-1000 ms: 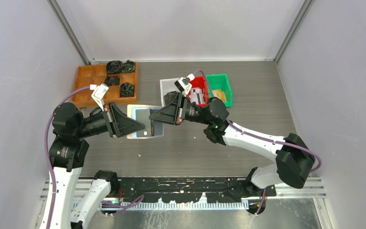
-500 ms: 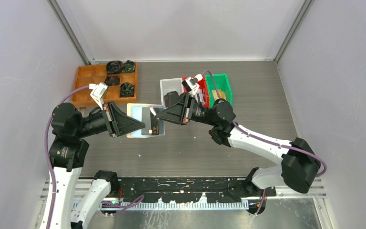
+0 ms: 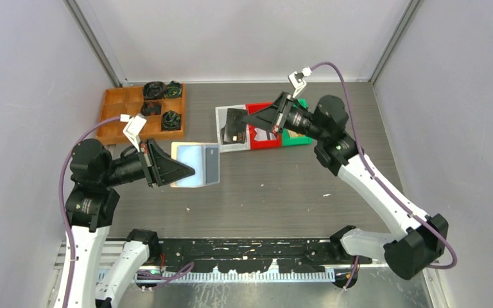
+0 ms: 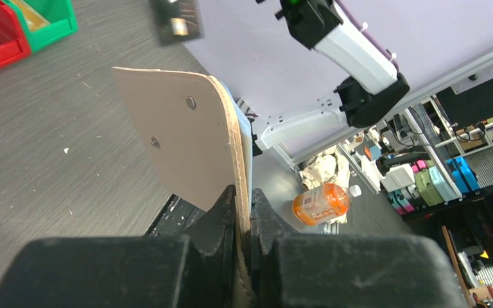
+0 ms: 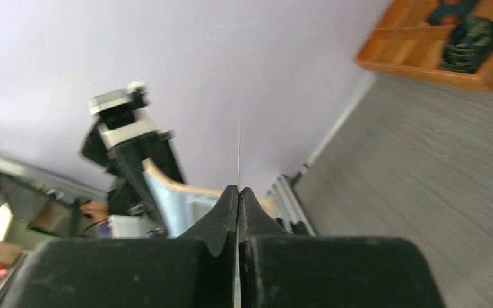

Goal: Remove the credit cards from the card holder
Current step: Place the credit card in the storage box.

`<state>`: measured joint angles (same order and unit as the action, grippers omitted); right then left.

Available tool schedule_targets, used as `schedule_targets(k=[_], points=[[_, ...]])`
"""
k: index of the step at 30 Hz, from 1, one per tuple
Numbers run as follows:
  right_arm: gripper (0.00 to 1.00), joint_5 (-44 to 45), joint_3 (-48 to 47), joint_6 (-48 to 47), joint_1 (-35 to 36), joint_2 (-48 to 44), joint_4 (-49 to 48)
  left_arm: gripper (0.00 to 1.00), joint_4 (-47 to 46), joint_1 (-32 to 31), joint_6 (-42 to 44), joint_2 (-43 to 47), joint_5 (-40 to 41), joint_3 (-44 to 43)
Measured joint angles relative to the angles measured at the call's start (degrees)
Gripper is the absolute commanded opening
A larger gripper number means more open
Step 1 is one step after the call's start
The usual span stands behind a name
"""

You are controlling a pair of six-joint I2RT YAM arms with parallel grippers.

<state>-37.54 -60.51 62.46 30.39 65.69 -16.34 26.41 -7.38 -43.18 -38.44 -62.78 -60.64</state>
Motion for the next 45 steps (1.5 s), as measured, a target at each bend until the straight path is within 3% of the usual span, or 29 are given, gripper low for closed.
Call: schedule_targets(k=[6,16,29,32,40,45], points=[[0.01,3.06,-10.43,-14.16,-0.90,12.81,16.65,0.00,0.31,0.00,1.33,1.40,-1.57,-0.24],[0.01,12.59,-29.18,-27.85,-0.90,42.32,34.97,0.00,1.44,0.00,3.26,1.97,-2.86,-1.49],[0.01,19.47,-53.94,-33.99,-0.98,63.67,41.94,0.00,1.40,0.00,3.61,2.25,-4.92,-1.49],[0.05,19.85,-57.94,-34.10,-0.98,67.23,42.32,0.00,1.31,0.00,3.65,2.34,-5.05,-1.49],[0.38,20.55,-59.49,-34.27,-0.83,70.53,42.49,0.01,1.20,0.00,3.63,2.34,-5.27,-1.77],[0.48,20.52,-58.12,-34.29,-0.50,69.48,41.64,0.01,-0.11,0.00,3.08,2.34,-5.27,-2.14]])
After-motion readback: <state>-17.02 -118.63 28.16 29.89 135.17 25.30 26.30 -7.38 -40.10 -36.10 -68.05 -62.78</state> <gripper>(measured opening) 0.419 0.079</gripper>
